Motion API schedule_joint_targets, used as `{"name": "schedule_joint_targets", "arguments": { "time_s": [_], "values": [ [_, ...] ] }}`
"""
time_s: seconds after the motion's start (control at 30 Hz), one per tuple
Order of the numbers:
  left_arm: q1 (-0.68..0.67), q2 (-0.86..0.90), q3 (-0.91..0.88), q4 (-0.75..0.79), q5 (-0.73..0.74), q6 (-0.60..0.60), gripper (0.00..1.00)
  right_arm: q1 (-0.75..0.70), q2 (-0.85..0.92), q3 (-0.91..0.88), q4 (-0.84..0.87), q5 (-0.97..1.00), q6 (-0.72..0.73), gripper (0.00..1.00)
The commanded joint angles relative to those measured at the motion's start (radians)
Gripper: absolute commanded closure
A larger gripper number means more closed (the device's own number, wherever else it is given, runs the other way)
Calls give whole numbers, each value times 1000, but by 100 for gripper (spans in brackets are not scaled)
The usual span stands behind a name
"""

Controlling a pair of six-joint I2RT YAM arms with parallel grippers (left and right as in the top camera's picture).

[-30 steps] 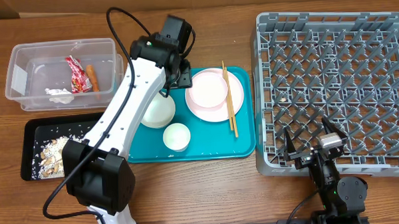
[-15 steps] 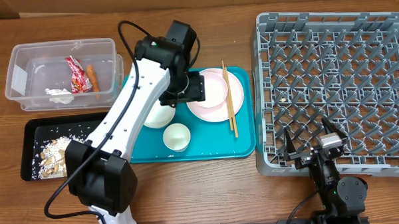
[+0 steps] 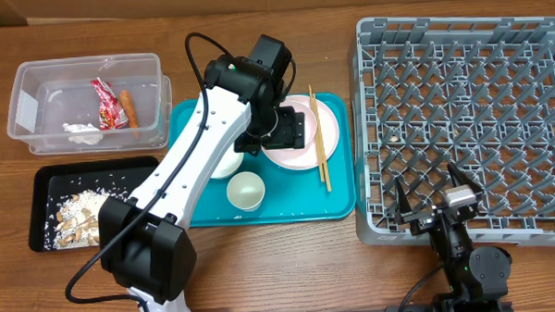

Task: Sort waste into correct bins and load items into the dishwasher

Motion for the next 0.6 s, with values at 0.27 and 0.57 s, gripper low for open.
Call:
{"name": "schedule_joint_targets", "arguments": {
  "time_s": [0.27,0.57],
  "values": [
    [3,-7,19,43,12,3,1,-3,-5,117,-62,-97,204,0],
    [10,-6,19,98,9,-55,3,-3,267,747,-581,-242,397,0]
  ]
}}
